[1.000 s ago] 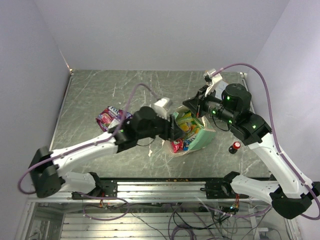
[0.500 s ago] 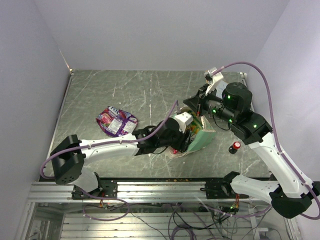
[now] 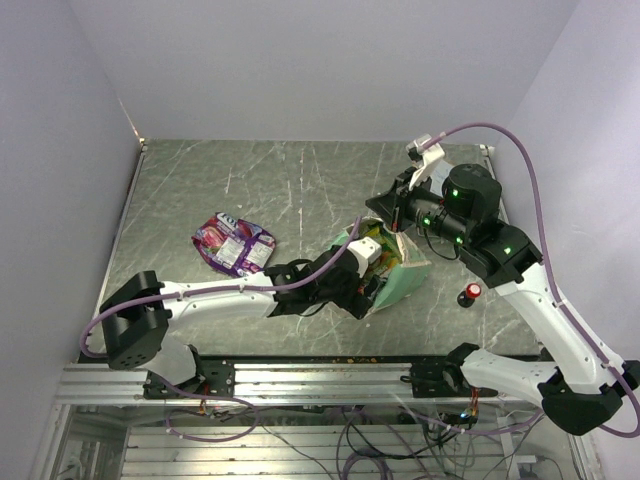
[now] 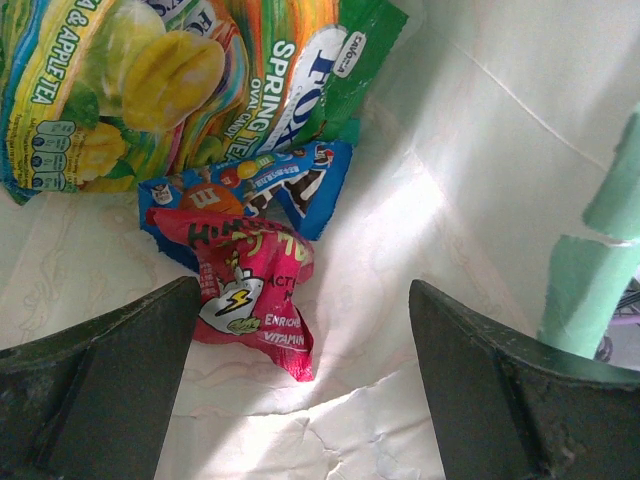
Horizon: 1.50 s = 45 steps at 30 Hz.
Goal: Take the snacks out of the paper bag
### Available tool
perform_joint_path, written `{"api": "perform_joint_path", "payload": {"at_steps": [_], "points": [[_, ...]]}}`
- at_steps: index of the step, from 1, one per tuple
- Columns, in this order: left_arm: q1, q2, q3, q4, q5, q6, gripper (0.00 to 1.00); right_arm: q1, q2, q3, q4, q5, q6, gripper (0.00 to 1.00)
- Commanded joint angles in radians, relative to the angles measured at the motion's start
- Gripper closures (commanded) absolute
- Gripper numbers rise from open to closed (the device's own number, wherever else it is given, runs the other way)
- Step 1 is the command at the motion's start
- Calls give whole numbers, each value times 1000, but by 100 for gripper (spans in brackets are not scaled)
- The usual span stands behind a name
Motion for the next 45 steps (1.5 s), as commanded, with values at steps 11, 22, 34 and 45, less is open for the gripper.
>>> {"api": "perform_joint_path", "payload": {"at_steps": [11,22,34,45], "points": [[-4,196,189,-188,-202,61,7,4,-19,15,40,5,-2,100],[-4,143,200,-262,-253,38,56,5,-22,12,50,1,9,100],[-4,-5,283,-294,-228,30,78,5,-24,1,56,-4,19,100],[0,-198,340,-300,-233,24,91,6,-17,4,64,-4,11,100]]}}
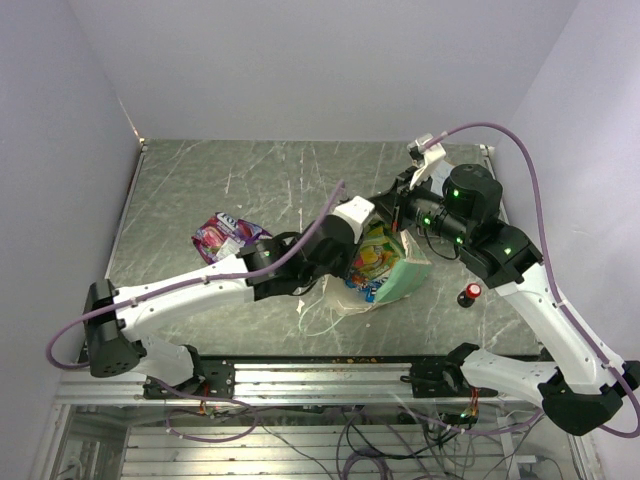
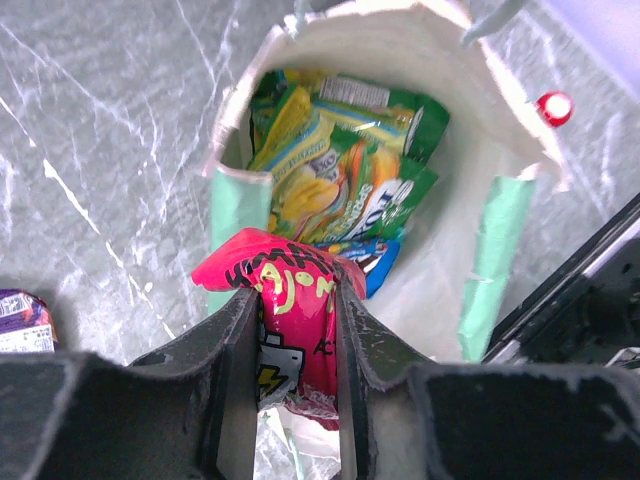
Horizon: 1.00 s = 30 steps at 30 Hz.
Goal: Take the snacks out of the paper bag
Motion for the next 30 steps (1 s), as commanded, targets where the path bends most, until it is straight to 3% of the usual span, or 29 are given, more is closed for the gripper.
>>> {"api": "perform_joint_path", "payload": {"at_steps": [1,11,19,24,30], "points": [[3,-96,15,25,-5,-26,93,5,-14,2,52,-13,2,100],[109,-278,-49,65,-86,-123,93,6,-18,7,51,-10,-4,100],[316,-201,-3,-273,-204,-270,93,5,-21,1,51,-11,-2,100],[491,-184,-107,-255,-51,-279,93,5,-27,-5,52,-11,-1,100],[555,-97,-265,19,278,-176,93,6,-25,-9,57,-18,2,100]]}}
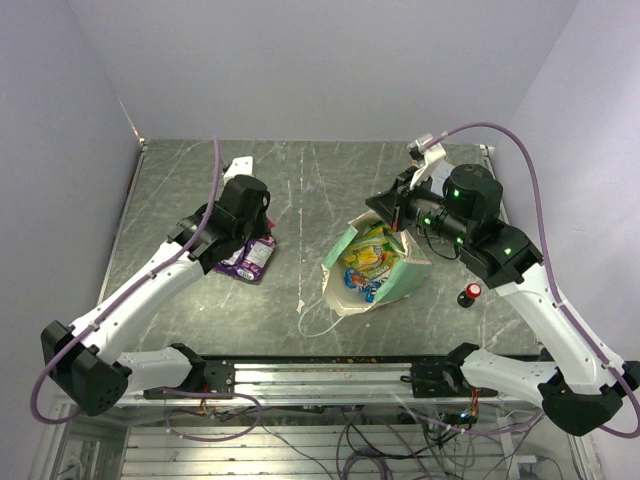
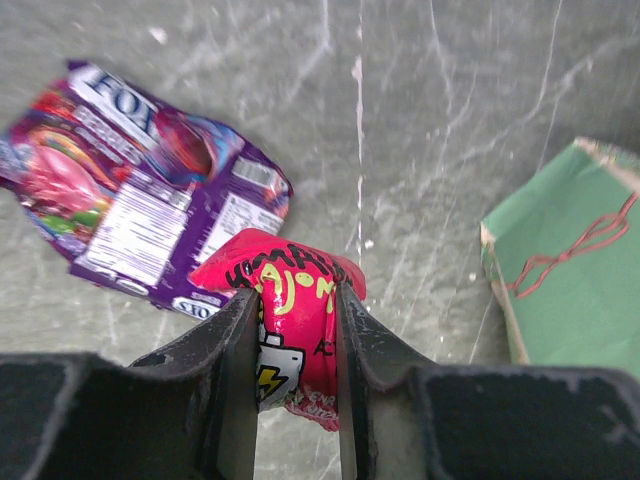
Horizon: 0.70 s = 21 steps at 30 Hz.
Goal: Take the snacks out of the paper bag
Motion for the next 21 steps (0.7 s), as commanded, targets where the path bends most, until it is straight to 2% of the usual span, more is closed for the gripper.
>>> {"api": "perform_joint_path", "payload": {"at_steps": [1,3,6,10,12,16,18,21], "points": [[9,87,-90,223,264,64,93,6,-22,1,49,-9,-1,100],[14,154,-133,293,297,86,93,5,-24,4,47,-2,-5,100],[23,252,-126,315,317,139,93,4,-25,9,40,5,-10,100],[27,336,-130,353,287,201,93,4,-34,2,33,13,-4,100],[29,344,-151,385,295,219,93,5,-42,-5,37,17,0,100],[29,307,-294,514,287,201,92,4,-47,-5,33,33,0,100],[30,303,-327,508,272,189,84,5,-46,0,34,34,-3,100],[29,237,-357,472,250,166,60,6,-42,4,27,35,-5,100]]}}
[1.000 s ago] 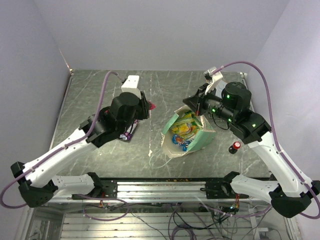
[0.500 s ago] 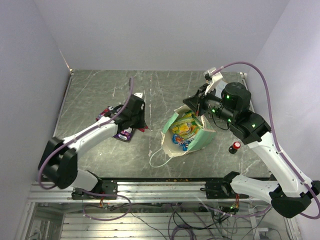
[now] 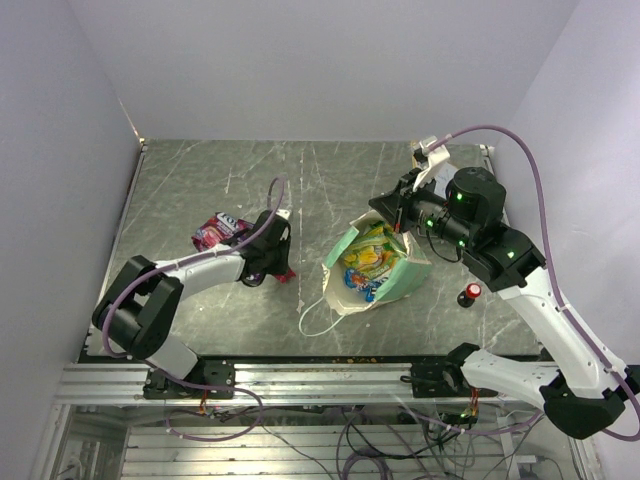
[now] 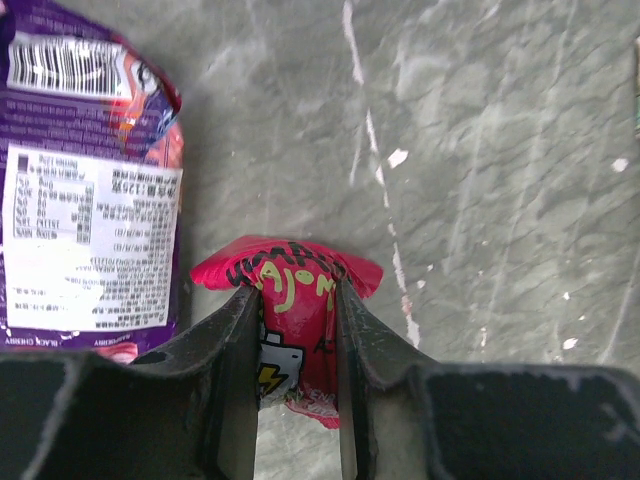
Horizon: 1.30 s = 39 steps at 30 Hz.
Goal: Take the snacks out of the paper bag
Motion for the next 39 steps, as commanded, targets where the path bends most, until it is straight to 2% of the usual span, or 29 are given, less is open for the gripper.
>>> {"api": "perform_joint_path", "payload": {"at_steps": [1,5,11,14,17,22,26,29,33,36,39], "points": [[7,-124,-44,29,-21,-21,53,5,-22,11,34,6,-4,100],[6,-303,-56,-57,-56,-52,38,5,-17,-2,47,-9,5,100],[7,-467,-2,-181,-37,-70,30,6,-5,-2,53,-25,9,100],[4,-516,15,-177,21,-94,22,6,-4,-4,51,-35,10,100],[-19,-576,20,-95,84,-146,15,6,-4,-4,50,-39,10,100],[-158,-629,10,145,49,-223,17,6,-1,-4,56,-45,5,100],[-374,-541,69,206,-80,-143,20,4,4,10,46,-34,-16,100],[-470,-438,115,221,-131,-105,22,6,4,5,52,-43,-12,100],[-561,-320,137,302,-176,-38,26,6,-3,-9,54,-49,-2,100],[-585,-219,152,358,-210,3,29,5,-12,-13,57,-45,1,100],[-587,-112,212,343,-233,68,40,5,-11,-2,50,-33,-8,100]]}}
